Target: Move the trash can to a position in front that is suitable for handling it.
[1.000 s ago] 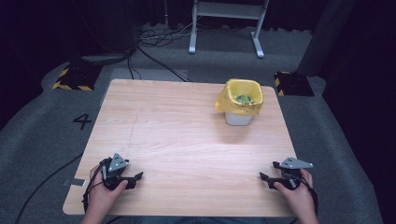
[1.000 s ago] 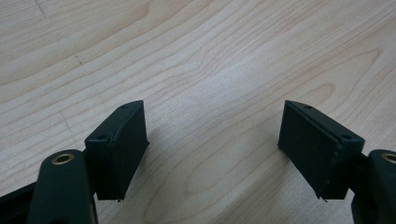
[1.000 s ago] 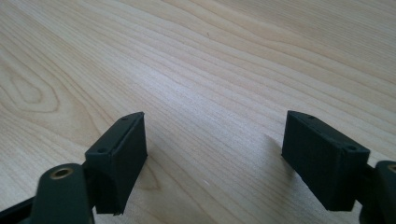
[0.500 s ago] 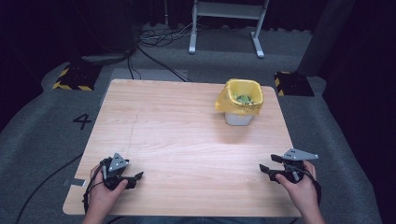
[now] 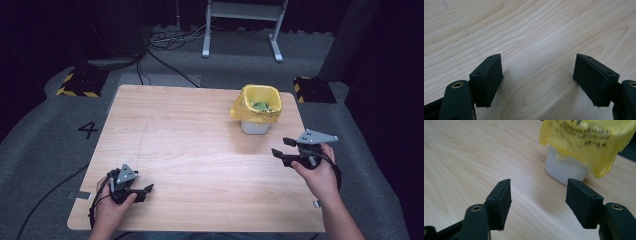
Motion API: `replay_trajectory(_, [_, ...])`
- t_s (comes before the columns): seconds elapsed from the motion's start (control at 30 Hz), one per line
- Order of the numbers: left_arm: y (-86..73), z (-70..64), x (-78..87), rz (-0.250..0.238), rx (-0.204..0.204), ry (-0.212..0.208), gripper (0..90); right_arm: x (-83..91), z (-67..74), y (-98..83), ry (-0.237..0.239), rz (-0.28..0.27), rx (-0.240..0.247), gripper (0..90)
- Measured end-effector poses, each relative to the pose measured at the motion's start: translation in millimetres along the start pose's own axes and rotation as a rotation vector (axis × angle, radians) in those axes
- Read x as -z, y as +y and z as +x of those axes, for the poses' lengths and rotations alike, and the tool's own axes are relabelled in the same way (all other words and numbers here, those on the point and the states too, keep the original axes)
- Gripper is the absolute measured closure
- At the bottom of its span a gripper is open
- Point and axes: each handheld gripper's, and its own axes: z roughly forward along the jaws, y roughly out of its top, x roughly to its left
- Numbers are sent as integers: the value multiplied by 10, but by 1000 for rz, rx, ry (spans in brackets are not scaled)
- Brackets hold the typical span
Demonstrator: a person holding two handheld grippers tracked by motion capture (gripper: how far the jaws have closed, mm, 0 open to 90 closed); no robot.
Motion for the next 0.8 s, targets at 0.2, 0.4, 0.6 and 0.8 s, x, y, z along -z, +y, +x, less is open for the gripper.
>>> replay_trajectory(0.2, [-1,-1,2,2,-1,1,234,-106,-103,304,-1,-12,-8,389])
replay_trajectory(0.4, [-1,-1,1,2,-1,-1,234,-275,-221,557,-10,-7,14,388])
replay_trajectory(0.6, [-1,-1,1,1,0,-1,234,-523,-288,763,-1,-8,63,384])
replay_trajectory(0.8, [0,1,1,1,-3,0,234,-758,-325,896,-19,7,93,415])
